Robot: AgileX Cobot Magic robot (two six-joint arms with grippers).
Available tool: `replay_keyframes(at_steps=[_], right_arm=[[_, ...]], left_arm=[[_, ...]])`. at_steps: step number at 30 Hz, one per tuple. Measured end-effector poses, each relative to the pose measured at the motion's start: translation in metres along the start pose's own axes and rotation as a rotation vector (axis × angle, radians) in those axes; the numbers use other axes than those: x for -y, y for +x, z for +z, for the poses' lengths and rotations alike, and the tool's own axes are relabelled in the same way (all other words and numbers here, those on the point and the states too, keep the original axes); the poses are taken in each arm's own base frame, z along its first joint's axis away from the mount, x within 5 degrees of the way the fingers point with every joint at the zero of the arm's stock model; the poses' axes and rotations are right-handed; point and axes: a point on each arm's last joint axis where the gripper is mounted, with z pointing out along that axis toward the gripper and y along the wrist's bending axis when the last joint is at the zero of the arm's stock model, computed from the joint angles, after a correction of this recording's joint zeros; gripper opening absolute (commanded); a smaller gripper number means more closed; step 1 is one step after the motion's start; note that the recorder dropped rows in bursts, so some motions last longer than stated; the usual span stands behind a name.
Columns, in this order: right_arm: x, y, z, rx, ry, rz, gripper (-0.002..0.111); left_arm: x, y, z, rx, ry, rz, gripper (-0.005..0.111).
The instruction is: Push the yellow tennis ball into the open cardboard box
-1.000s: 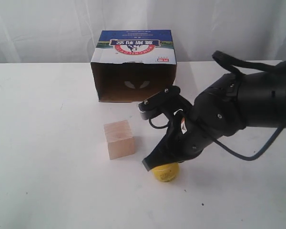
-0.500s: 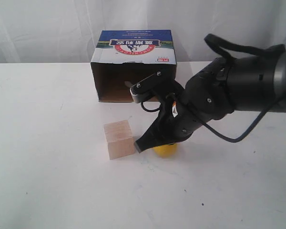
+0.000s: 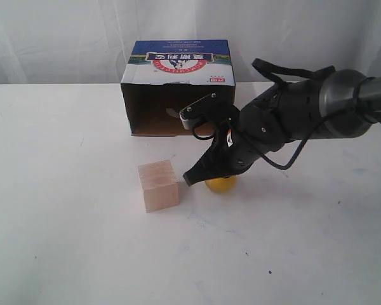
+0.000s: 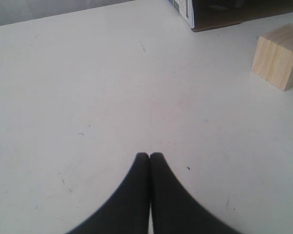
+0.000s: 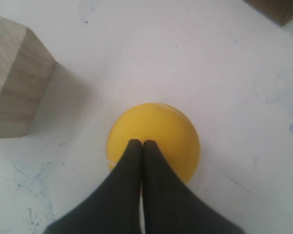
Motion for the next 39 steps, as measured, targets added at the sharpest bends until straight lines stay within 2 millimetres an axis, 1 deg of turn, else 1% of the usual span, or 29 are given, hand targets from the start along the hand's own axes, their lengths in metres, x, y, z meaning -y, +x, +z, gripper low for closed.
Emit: replay_keyframes(at_steps=[9,11,13,17,20,22,24,27,29,31,33,35,37,38,39], right_arm=[[0.000,-0.001,-0.002,0.011,0.001,-0.002,0.000],[0.002,-0.003,-0.012,0.009,0.006,0.000,0.000],[0.003,-0.005,-0.028,0.026,0.012,0.004,0.000],[0.005,0.000,-0.048,0.024,0.020,0.007,0.000],[0.005,0.009,-0.055,-0.017,0.025,0.006,0.000],[0.005,0.018,-0.055,-0.060,0.027,0.005,0.000],[0.004,0.029,-0.052,-0.106,0.025,0.005,0.000],[0.002,0.038,-0.049,-0.139,0.017,0.011,0.000],[0.000,0.040,-0.048,-0.133,0.010,0.010,0.000],[-0.002,0.039,-0.043,-0.121,0.003,0.010,0.000],[-0.004,0.039,-0.032,-0.101,-0.006,0.004,0.000],[-0.004,0.038,-0.011,-0.090,-0.010,-0.003,0.000],[0.002,0.028,0.014,-0.079,-0.005,0.002,0.000],[0.004,0.019,0.019,-0.068,-0.003,0.000,0.000],[0.008,-0.003,0.017,-0.010,0.009,-0.012,0.000]], left_arm=[[0.000,0.000,0.000,0.000,0.000,0.000,0.000],[0.000,0.000,0.000,0.000,0.000,0.000,0.000],[0.000,0.000,0.000,0.000,0.000,0.000,0.000],[0.000,0.000,0.000,0.000,0.000,0.000,0.000],[0.000,0.000,0.000,0.000,0.000,0.000,0.000],[0.000,0.000,0.000,0.000,0.000,0.000,0.000],[0.000,0.000,0.000,0.000,0.000,0.000,0.000],[0.000,0.000,0.000,0.000,0.000,0.000,0.000],[0.000,0.000,0.000,0.000,0.000,0.000,0.000],[0.000,0.000,0.000,0.000,0.000,0.000,0.000],[0.000,0.000,0.000,0.000,0.000,0.000,0.000],[0.000,0.000,0.000,0.000,0.000,0.000,0.000],[0.000,0.000,0.000,0.000,0.000,0.000,0.000],[0.000,0.000,0.000,0.000,0.000,0.000,0.000],[0.000,0.000,0.000,0.000,0.000,0.000,0.000]])
